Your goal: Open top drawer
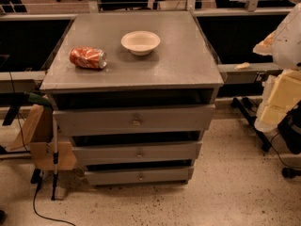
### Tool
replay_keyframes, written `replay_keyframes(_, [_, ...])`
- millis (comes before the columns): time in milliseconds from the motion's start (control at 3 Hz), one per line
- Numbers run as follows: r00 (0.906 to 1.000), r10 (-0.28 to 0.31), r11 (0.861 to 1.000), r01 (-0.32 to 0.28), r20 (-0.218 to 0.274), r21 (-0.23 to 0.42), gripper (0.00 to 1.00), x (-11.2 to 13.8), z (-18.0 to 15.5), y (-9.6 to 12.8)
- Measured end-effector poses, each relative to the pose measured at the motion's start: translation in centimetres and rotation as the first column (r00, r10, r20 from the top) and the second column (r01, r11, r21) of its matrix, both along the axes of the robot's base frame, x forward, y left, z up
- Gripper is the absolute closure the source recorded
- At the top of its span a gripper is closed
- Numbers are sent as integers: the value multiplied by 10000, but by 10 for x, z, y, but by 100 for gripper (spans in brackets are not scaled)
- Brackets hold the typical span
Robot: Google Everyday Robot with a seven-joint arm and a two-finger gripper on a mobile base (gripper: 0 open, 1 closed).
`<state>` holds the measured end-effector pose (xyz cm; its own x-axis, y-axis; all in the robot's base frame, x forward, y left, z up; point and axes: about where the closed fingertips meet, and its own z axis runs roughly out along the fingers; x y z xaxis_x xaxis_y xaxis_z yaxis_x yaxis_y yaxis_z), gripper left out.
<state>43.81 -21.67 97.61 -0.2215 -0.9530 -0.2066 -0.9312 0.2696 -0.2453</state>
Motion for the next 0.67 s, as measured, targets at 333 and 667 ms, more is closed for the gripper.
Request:
replay_keyframes(333, [10000,7,10000,-8,54,73,0,2,-1,1])
replay_keyframes(667, [9998,27,9996,-33,205,290,0,7,-4,2])
